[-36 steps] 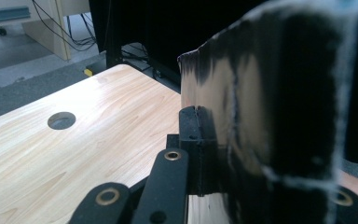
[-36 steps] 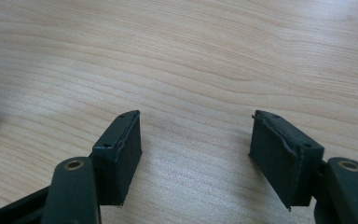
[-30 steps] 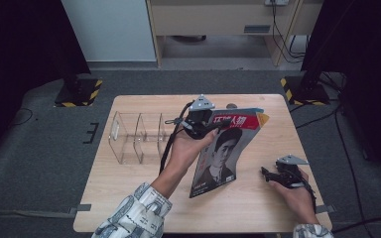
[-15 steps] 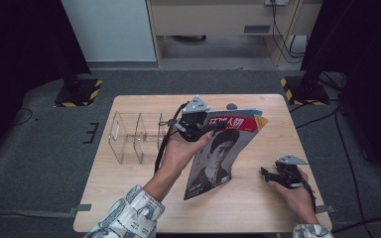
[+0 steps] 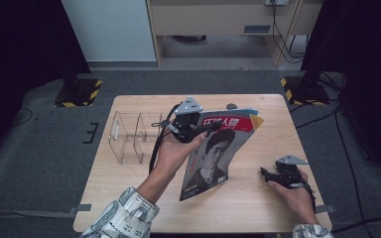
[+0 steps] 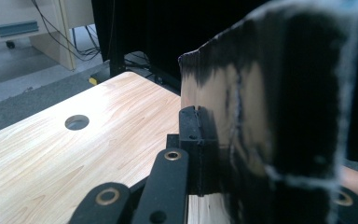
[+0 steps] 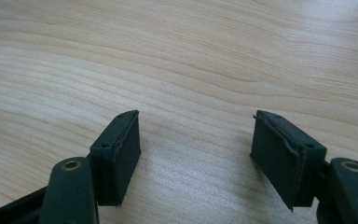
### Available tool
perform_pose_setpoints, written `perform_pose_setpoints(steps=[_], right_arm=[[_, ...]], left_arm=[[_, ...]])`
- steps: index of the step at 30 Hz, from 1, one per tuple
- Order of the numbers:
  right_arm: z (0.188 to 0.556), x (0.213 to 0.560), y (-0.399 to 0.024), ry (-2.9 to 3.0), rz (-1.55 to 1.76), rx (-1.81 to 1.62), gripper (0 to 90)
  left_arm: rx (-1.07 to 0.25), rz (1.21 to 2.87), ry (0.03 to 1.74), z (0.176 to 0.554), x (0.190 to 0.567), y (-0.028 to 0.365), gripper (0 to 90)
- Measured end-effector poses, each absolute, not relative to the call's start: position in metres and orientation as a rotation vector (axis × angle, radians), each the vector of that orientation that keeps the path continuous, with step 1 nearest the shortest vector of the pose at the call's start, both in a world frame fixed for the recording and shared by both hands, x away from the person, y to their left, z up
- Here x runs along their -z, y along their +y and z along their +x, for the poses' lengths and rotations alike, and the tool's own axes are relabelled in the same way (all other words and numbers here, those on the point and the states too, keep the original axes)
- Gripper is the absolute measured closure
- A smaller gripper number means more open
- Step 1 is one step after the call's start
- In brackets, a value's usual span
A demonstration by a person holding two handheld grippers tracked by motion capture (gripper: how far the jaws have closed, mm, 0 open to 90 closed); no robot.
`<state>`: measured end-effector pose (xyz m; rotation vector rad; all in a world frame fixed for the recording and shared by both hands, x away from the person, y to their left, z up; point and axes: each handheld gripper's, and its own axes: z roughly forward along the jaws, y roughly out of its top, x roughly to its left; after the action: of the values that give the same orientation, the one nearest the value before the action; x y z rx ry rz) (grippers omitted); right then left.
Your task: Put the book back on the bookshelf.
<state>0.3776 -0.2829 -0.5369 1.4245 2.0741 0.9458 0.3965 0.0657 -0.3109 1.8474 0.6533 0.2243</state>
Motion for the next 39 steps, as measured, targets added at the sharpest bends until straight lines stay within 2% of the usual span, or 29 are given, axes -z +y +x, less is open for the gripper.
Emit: perform_pose_setpoints(steps=[39], right_arm=[[0.377,0.537,-0.282,2.081,1.415,-0.945,32.6]], left_arm=[[-0.251,1.81,0.66,0.368,0.315,0.123,86.7]])
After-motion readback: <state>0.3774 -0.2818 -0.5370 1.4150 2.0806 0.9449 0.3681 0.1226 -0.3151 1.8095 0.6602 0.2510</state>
